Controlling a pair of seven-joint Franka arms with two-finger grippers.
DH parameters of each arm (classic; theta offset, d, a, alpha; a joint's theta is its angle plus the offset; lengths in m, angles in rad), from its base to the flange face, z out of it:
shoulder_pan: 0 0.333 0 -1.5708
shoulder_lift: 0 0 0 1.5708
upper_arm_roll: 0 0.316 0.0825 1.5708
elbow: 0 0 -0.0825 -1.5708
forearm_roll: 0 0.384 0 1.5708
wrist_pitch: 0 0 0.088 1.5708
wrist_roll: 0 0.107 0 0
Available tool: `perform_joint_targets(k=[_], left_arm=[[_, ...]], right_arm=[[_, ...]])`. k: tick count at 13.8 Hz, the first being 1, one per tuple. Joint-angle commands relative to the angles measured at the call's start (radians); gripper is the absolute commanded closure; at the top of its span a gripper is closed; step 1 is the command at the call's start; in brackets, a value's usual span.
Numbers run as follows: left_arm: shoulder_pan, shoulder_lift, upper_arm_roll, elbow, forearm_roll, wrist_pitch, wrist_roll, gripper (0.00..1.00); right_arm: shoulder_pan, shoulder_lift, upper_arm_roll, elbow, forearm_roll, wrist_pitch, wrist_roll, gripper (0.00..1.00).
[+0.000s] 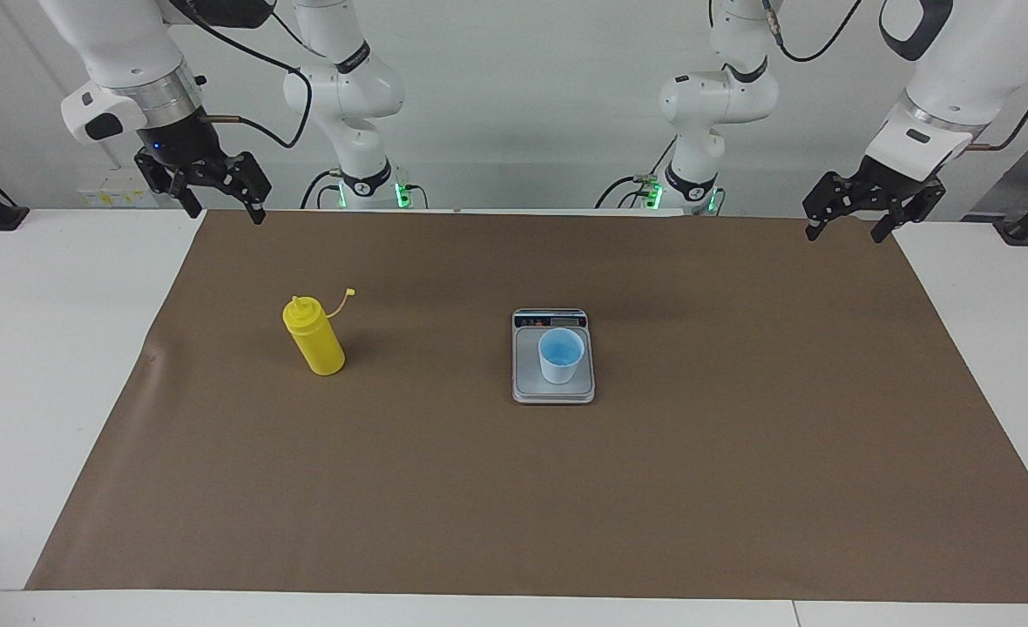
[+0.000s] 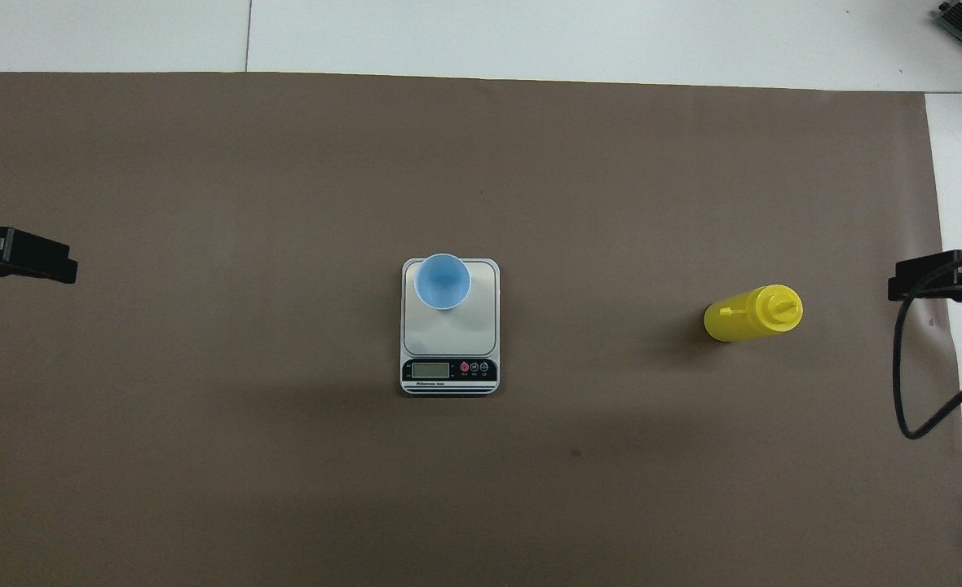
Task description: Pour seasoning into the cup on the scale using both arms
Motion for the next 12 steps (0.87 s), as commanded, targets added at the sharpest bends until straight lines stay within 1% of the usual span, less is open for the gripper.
perform_joint_targets(k=[1, 4, 7, 12], left_arm=[[0.001, -0.014, 0.001, -0.009, -0.014, 0.001, -0.002, 0.00], [0.000, -0.014, 0.001, -0.012, -0.014, 0.004, -0.002, 0.00], [0.001, -0.016, 0.001, -0.012, -0.014, 0.004, -0.002, 0.00], [0.001, -0.017, 0.001, -0.014, -0.014, 0.006, -0.002, 0.00]], right_arm=[[0.005, 0.001, -0.004, 0.012, 0.015, -0.015, -0.017, 0.00], [0.003, 0.000, 0.001, 0.015, 0.018, 0.000, -0.019, 0.00], [0.026, -0.002, 0.007, 0.015, 0.019, 0.012, -0.013, 0.00], [0.005, -0.009, 0.010, 0.007, 0.019, 0.014, -0.020, 0.00]])
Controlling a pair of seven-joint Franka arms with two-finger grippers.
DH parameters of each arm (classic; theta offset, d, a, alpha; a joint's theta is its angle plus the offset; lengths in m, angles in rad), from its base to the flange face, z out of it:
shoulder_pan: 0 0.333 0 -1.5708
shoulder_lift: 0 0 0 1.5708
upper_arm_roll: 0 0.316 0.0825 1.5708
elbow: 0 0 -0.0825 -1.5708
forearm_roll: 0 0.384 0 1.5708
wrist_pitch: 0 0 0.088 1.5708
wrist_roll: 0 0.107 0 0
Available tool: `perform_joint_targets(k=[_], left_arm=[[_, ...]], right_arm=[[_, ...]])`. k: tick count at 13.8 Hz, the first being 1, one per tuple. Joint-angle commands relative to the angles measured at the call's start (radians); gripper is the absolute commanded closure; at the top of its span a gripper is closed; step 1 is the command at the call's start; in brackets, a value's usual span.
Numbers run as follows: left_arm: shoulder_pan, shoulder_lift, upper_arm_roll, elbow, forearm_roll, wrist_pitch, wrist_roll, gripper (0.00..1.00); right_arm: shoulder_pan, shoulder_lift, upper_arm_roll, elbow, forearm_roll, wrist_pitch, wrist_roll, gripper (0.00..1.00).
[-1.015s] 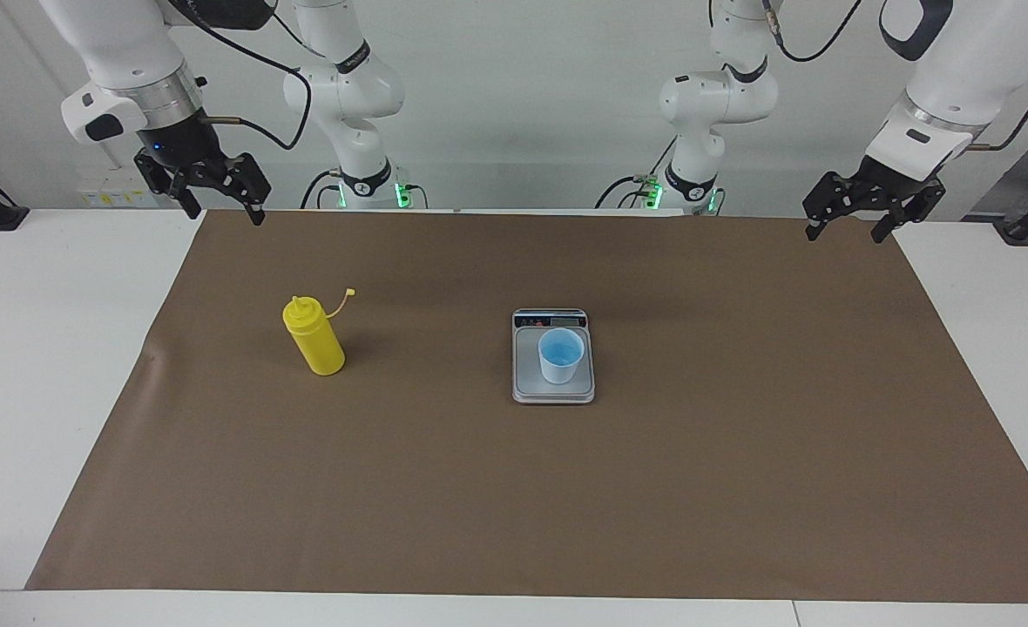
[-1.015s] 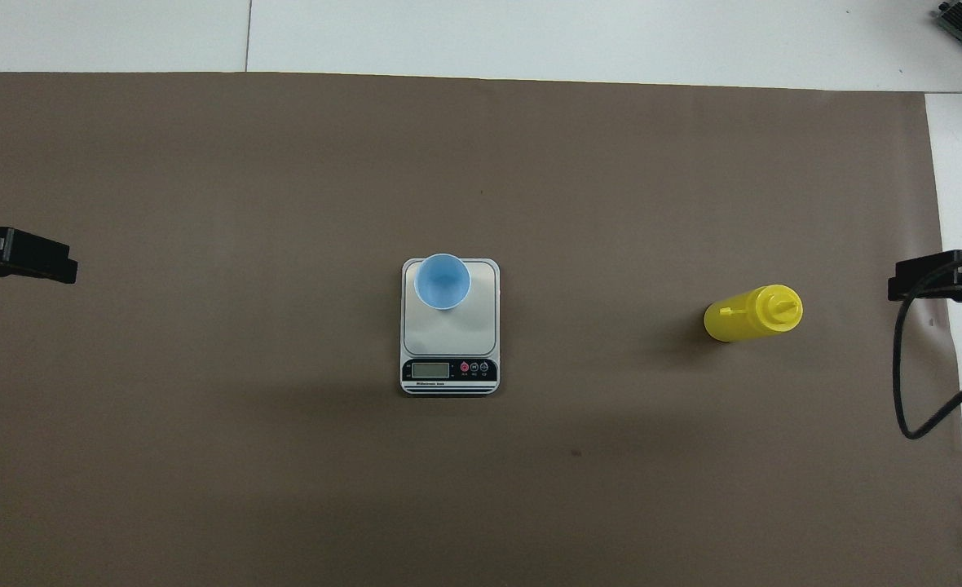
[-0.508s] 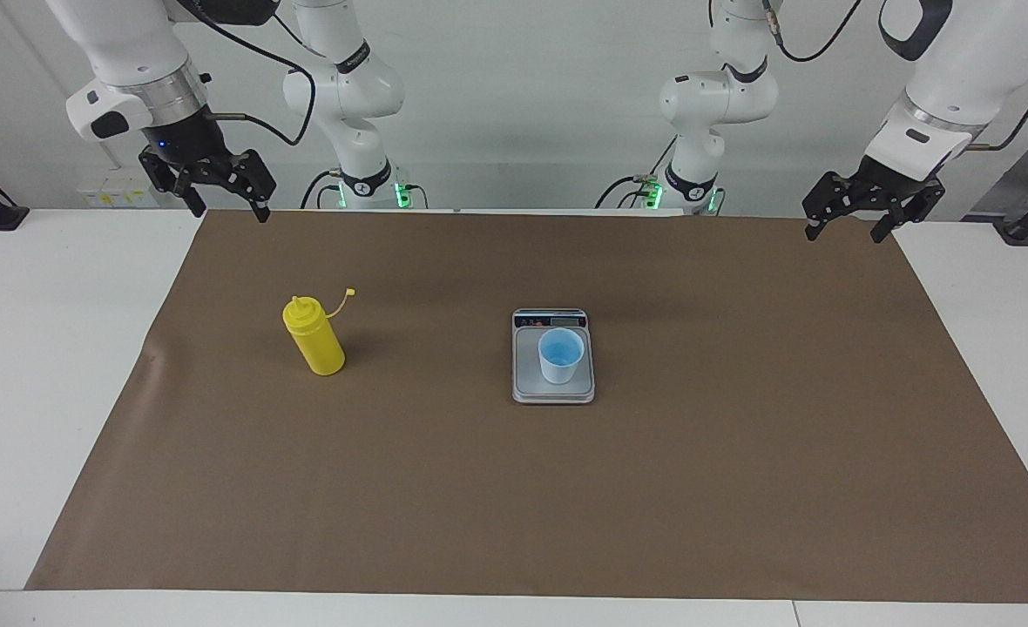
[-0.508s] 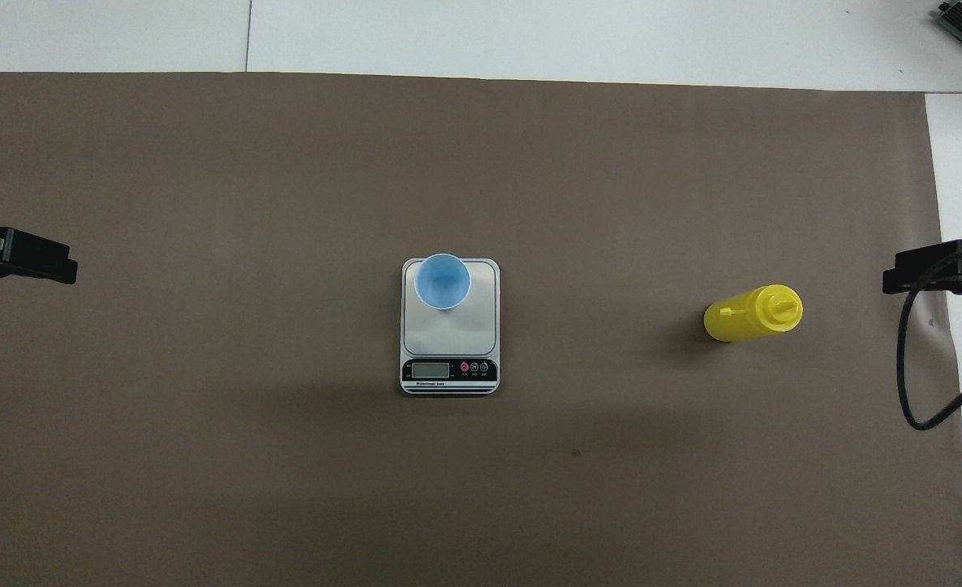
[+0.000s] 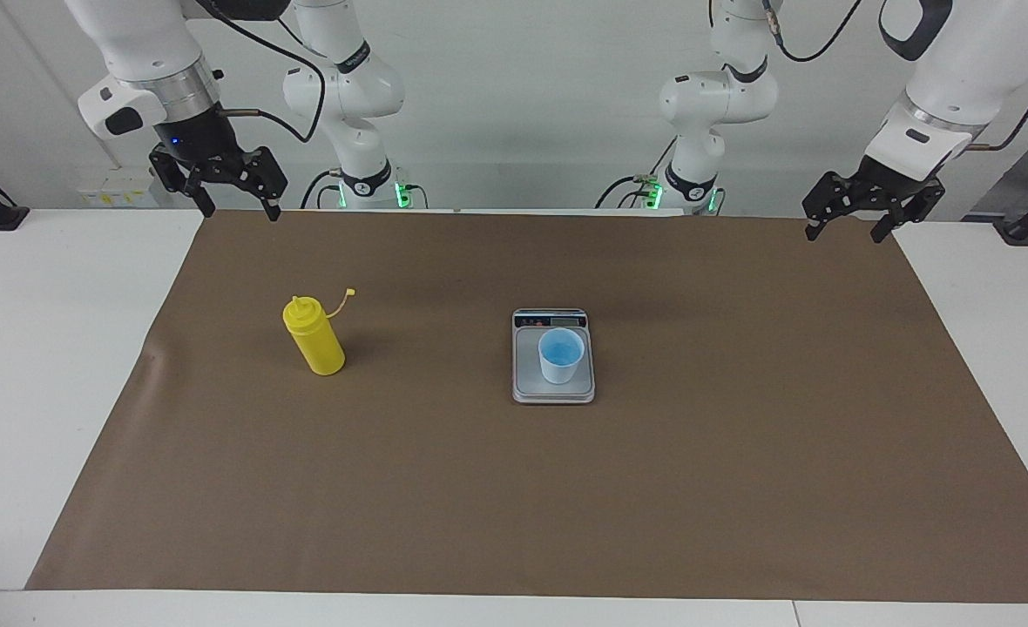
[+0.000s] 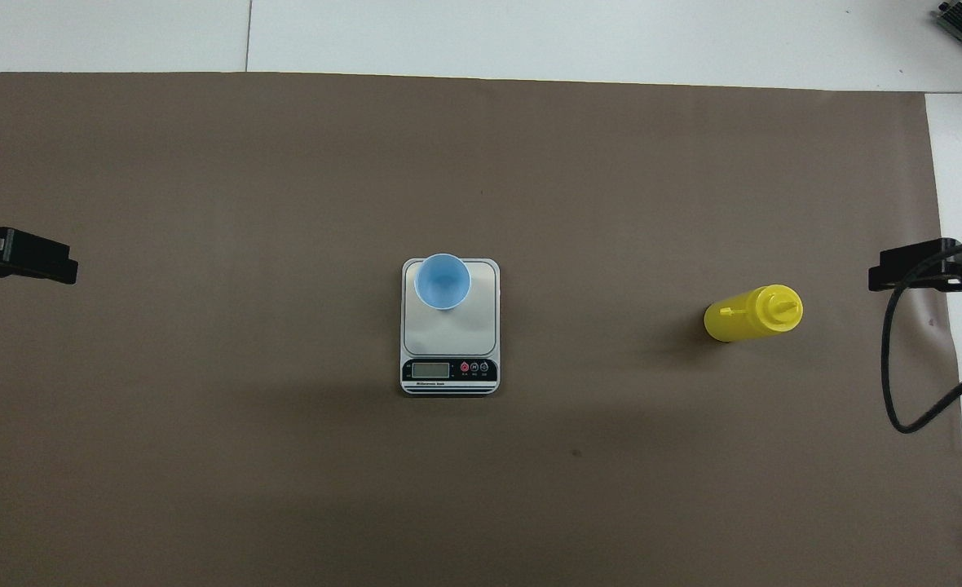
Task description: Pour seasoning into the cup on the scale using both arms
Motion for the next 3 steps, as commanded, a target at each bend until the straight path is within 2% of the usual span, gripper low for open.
perform_joint_targets(k=[1, 3], left_arm=[[0.001, -0.017, 0.000, -0.014, -0.014, 0.006, -0.002, 0.00], [0.000, -0.017, 0.000, -0.014, -0.014, 0.006, -0.002, 0.00]], right_arm=[[-0.022, -0.007, 0.002, -0.001, 0.016, 0.005, -0.020, 0.00], [-0.010, -0.003, -0.005, -0.007, 0.016, 0.004, -0.016, 0.00]])
